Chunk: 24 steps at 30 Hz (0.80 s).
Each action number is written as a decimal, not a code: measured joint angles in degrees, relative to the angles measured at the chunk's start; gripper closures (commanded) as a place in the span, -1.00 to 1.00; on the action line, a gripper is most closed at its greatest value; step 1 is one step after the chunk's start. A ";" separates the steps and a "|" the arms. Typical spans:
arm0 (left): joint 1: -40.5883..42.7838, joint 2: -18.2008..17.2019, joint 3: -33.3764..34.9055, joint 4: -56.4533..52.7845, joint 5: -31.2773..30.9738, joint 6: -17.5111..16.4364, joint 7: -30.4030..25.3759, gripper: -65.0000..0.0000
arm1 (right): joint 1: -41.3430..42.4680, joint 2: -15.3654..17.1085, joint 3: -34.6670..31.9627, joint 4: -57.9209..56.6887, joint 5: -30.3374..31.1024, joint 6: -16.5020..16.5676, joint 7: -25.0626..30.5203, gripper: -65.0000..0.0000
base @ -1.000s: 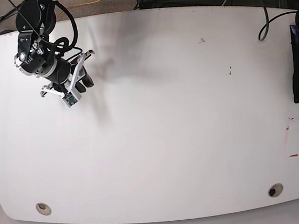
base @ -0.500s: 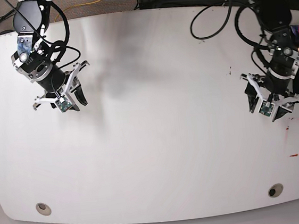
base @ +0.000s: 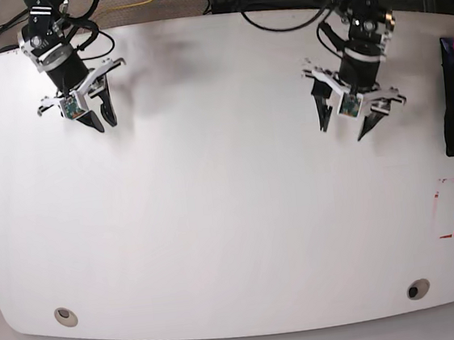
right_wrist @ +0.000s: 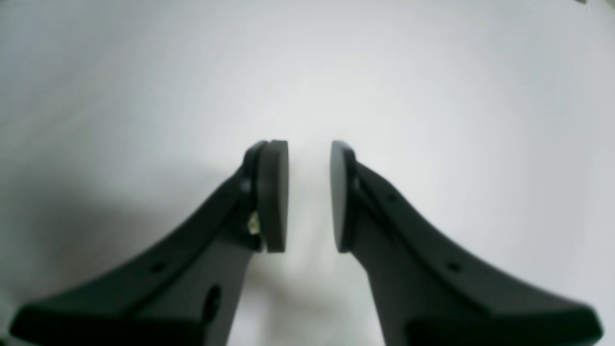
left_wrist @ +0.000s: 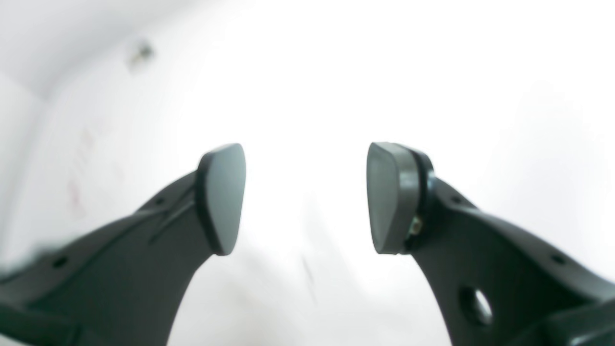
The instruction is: Fold the T-shirt properly
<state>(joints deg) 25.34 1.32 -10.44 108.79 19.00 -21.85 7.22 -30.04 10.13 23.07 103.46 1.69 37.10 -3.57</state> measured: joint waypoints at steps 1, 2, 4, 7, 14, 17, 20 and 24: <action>2.82 0.42 0.00 1.20 0.04 0.04 0.00 -0.13 | -1.81 -0.04 0.02 0.00 0.00 0.09 0.17 0.58; 5.18 0.92 0.00 2.32 0.02 -0.04 -0.09 -0.13 | -3.56 -0.04 -0.02 -0.02 0.24 0.11 0.44 0.58; 10.36 2.23 0.13 3.98 -0.02 0.02 -0.87 -0.13 | -7.91 -0.13 -0.02 -0.04 3.58 -0.04 1.42 0.58; 15.82 3.28 0.35 4.07 -0.15 -0.07 -1.01 -0.13 | -13.40 -0.15 -0.02 -0.02 7.98 -0.15 2.49 0.58; 32.30 1.51 0.24 4.11 -12.68 0.20 -4.44 -0.12 | -26.58 -0.55 -0.42 -2.08 12.81 -0.31 11.26 0.58; 37.55 -2.40 0.44 3.17 -19.56 -0.07 -4.50 -0.12 | -30.71 -2.80 -1.29 -5.86 12.98 -0.76 16.26 0.58; 39.08 -5.62 0.37 0.09 -25.33 0.37 -4.52 -0.12 | -32.11 -3.93 -4.66 -10.95 10.43 -0.98 20.79 0.58; 38.38 -8.76 1.22 -8.07 -27.04 0.85 -5.92 0.01 | -31.43 -4.57 -8.92 -22.38 7.80 -0.22 26.05 0.58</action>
<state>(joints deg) 63.72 -7.44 -9.21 100.73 -8.03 -20.99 1.30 -61.47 5.56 14.15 81.08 9.50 36.88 22.48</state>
